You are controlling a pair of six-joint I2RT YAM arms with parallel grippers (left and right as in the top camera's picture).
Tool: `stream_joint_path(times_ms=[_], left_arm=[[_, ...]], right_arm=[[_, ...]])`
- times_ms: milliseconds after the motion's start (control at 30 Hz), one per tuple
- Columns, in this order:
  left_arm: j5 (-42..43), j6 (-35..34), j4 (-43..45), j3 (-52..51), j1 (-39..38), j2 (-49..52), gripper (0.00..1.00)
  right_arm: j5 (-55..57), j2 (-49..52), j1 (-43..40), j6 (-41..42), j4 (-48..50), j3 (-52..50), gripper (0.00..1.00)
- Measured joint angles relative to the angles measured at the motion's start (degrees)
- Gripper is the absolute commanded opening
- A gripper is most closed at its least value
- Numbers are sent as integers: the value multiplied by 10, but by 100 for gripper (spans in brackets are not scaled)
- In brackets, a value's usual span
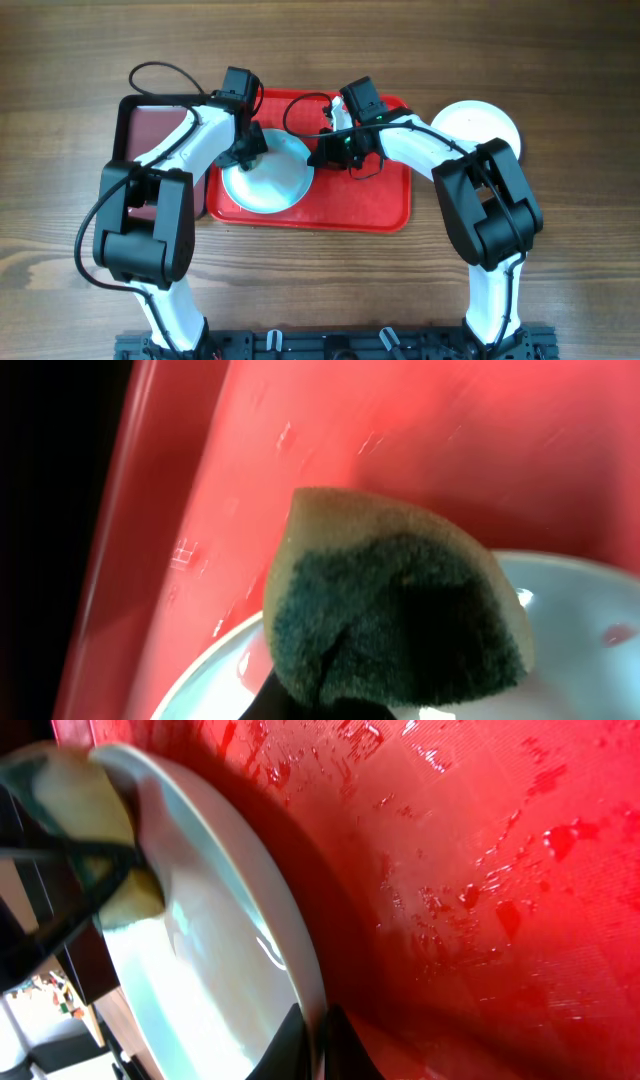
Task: Clean dirty plates on tray and stack at the side
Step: 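Scrub the tilted third plate with the sponge in the left gripper, then lift the third plate with right gripper and stack it on the right plates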
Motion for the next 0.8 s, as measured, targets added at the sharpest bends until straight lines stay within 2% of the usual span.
stream_joint_path(times_ms=[133, 300, 433, 600, 800], left_arm=[[25, 1, -68, 5, 1, -2, 4], [147, 85, -149, 26, 10, 16, 4], [215, 127, -163, 81, 10, 40, 4], [214, 137, -163, 175, 10, 46, 4], [137, 137, -160, 255, 24, 46, 4]], right_arm=[[-1, 0, 0, -7, -2, 0, 4], [-1, 0, 0, -13, -3, 0, 4], [-3, 0, 0, -10, -7, 0, 4], [3, 3, -3, 2, -9, -3, 4], [7, 3, -3, 11, -9, -3, 4]])
